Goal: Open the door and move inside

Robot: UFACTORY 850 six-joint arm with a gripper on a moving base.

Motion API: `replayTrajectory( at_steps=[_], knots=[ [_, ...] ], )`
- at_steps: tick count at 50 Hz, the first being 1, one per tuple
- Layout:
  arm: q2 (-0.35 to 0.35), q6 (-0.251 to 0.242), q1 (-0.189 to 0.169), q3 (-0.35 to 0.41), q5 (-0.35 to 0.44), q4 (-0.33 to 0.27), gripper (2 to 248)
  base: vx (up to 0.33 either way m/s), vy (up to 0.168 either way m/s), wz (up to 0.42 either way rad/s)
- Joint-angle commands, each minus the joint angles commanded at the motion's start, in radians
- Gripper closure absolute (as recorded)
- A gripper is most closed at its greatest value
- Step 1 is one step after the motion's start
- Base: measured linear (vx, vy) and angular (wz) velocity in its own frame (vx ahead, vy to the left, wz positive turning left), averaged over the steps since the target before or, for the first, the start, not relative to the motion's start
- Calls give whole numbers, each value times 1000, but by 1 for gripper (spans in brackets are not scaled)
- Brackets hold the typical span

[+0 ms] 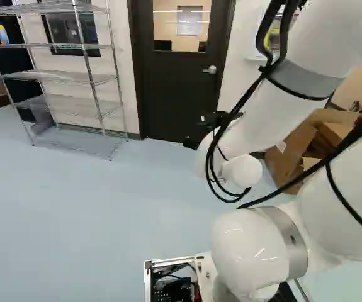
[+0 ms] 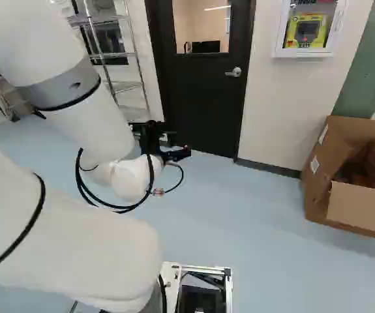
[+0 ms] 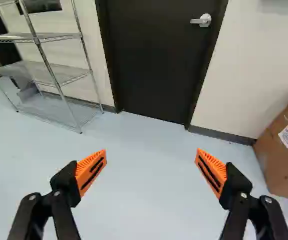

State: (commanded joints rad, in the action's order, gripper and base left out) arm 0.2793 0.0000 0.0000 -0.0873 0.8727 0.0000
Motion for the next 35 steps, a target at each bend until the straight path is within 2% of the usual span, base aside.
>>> replayTrajectory(
  at_steps=[35],
  knots=[
    [0,0,0,0,0,0,3,2,0,0]
  ],
)
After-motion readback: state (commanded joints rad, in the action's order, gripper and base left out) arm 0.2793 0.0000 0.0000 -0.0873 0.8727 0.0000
